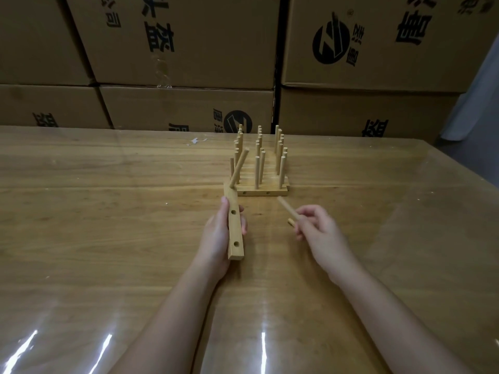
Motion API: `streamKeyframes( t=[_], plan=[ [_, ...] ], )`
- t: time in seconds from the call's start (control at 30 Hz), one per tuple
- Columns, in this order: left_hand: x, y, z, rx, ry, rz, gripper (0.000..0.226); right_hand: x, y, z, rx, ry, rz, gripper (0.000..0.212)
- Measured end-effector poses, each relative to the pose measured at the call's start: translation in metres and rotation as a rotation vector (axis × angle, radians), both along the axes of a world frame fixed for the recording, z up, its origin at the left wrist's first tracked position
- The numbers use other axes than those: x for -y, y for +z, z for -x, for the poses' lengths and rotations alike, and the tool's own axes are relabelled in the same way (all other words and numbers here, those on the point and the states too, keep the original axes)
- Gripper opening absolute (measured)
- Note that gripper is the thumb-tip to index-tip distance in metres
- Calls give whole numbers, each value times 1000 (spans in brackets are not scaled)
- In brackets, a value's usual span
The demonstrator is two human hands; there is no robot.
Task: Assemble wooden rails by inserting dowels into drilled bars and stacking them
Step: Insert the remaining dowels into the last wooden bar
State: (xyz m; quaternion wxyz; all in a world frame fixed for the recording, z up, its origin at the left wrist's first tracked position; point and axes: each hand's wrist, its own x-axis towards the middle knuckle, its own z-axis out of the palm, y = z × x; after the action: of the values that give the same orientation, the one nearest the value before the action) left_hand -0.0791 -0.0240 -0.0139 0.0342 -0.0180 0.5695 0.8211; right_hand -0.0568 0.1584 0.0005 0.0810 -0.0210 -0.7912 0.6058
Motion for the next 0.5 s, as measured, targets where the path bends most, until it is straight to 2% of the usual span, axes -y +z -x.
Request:
streamKeyframes(
  t=[0.1,0.23,0.37,0.5],
  plan=[
    [-2,1,-2,-11,-87,-54,44,20,3,-16,16,210,-19,13],
    [-3,2,-6,4,-153,18,49,26,8,-25,-29,303,87,11],
    [-3,2,-7,-14,-136,89,54,24,7,-24,-51,254,53,11],
    [-6,4,-9,-4,-112,120,48,16,5,-20,-117,163,-64,11]
  ],
)
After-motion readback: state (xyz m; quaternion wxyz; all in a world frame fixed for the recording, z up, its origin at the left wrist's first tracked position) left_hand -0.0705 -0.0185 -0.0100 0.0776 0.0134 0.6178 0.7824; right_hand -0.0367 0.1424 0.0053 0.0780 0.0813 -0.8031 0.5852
